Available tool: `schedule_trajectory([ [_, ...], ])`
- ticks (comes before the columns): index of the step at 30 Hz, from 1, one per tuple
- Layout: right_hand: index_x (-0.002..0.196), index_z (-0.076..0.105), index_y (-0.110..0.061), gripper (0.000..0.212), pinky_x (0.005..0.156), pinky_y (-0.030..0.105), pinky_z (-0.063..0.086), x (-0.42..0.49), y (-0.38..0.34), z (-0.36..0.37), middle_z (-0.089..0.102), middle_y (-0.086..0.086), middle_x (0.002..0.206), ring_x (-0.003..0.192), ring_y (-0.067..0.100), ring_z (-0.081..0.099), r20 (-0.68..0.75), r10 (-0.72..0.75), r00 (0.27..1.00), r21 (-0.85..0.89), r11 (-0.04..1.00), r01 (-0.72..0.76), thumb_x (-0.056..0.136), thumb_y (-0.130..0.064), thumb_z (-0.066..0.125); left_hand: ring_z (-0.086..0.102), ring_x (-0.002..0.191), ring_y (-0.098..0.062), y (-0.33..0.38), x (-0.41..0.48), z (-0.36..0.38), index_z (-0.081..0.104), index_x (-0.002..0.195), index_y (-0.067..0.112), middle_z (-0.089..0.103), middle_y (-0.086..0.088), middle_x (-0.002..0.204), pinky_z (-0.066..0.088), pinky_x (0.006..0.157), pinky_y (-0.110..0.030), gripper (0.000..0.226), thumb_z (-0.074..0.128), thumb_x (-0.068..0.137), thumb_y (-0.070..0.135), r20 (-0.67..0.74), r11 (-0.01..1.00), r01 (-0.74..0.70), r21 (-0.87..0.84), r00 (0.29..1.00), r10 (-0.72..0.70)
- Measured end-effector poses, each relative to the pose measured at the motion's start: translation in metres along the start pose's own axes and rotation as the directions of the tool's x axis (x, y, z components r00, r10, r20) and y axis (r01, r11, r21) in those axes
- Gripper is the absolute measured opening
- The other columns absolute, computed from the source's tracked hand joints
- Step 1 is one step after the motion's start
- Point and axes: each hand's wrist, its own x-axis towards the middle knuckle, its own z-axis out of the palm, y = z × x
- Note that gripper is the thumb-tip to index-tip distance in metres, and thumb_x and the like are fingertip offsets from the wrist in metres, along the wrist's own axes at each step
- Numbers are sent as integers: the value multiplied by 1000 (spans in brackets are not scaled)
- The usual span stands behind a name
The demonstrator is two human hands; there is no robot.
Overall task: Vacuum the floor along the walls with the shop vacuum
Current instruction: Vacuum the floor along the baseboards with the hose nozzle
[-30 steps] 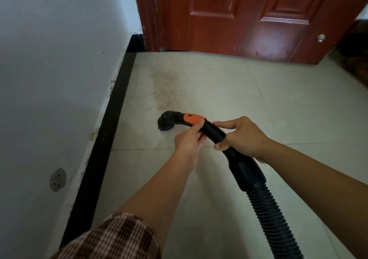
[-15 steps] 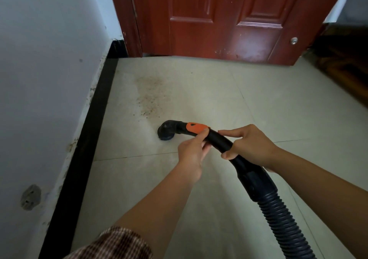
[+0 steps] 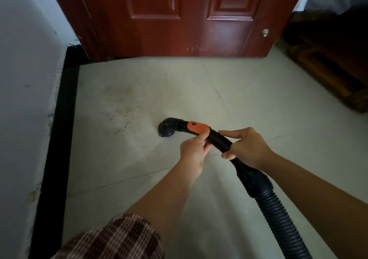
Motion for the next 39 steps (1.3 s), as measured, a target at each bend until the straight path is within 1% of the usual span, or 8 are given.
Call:
schedule_trajectory([
  [5, 131, 60, -40, 67, 50, 16, 42, -4, -15, -14, 67, -5, 77, 62, 9, 65, 7, 48, 999, -131, 990, -47, 75, -8, 77, 70, 82, -9, 10, -5, 10, 67, 105, 1, 73, -11, 102, 54, 82, -19, 19, 69, 90, 13, 67, 996, 84, -1, 994, -84],
  [8, 135, 57, -40, 67, 51, 17, 42, -6, -28, -18, 65, -6, 79, 61, 8, 63, 28, 68, 997, -178, 982, -62, 78, -10, 77, 69, 82, -11, 21, -9, 11, 66, 100, 2, 73, -10, 95, 53, 90, -23, 14, 68, 90, 12, 64, 993, 113, 21, 991, -114],
  [12, 138, 54, -38, 68, 49, 14, 40, 5, -38, -18, 67, 2, 96, 65, 6, 62, 26, 62, 998, -188, 981, -56, 80, -10, 75, 69, 80, -11, 32, 1, 16, 66, 92, 5, 72, -9, 91, 51, 95, -26, 9, 69, 90, 13, 48, 994, 109, 31, 993, -111],
  [15, 138, 54, -39, 68, 48, 12, 39, 16, -32, -20, 67, -3, 85, 64, 6, 63, 29, 49, 998, -186, 982, -43, 80, -11, 75, 70, 75, -9, 32, 14, 22, 67, 91, 5, 73, -8, 88, 53, 92, -25, 9, 70, 89, 13, 43, 992, 116, 43, 992, -118],
  [19, 134, 58, -41, 66, 49, 13, 39, 34, -30, -28, 67, -8, 71, 60, 6, 61, 39, 35, 999, -157, 987, -29, 79, -9, 76, 71, 81, -10, 35, 29, 28, 69, 93, 5, 75, -9, 95, 50, 100, -30, 13, 73, 87, 17, -2, 993, 100, 62, 995, -100],
  [26, 132, 62, -35, 65, 61, 21, 41, 59, -35, -22, 62, -9, 72, 61, 9, 57, 140, 1, 990, -71, 997, 9, 78, -3, 77, 72, 68, -4, 36, 44, 17, 71, 85, 11, 77, 1, 81, 45, 105, -32, 12, 78, 82, 20, -85, 1000, 7, 20, 996, -5],
  [34, 132, 63, -33, 64, 69, 25, 44, 64, -48, -5, 61, -10, 70, 65, 12, 58, 189, -55, 981, -37, 997, 63, 78, -2, 76, 73, 78, -9, 48, 43, -6, 71, 87, 12, 76, -1, 85, 48, 93, -25, 17, 80, 81, 25, -146, 997, -34, 64, 988, 43],
  [39, 131, 63, -33, 64, 65, 24, 44, 59, -50, 1, 61, -13, 66, 63, 9, 59, 216, -65, 974, -58, 995, 79, 77, -2, 77, 73, 76, -10, 49, 38, -16, 68, 83, 11, 75, 1, 71, 50, 87, -25, 19, 80, 80, 26, -191, 997, 4, 82, 982, 12],
])
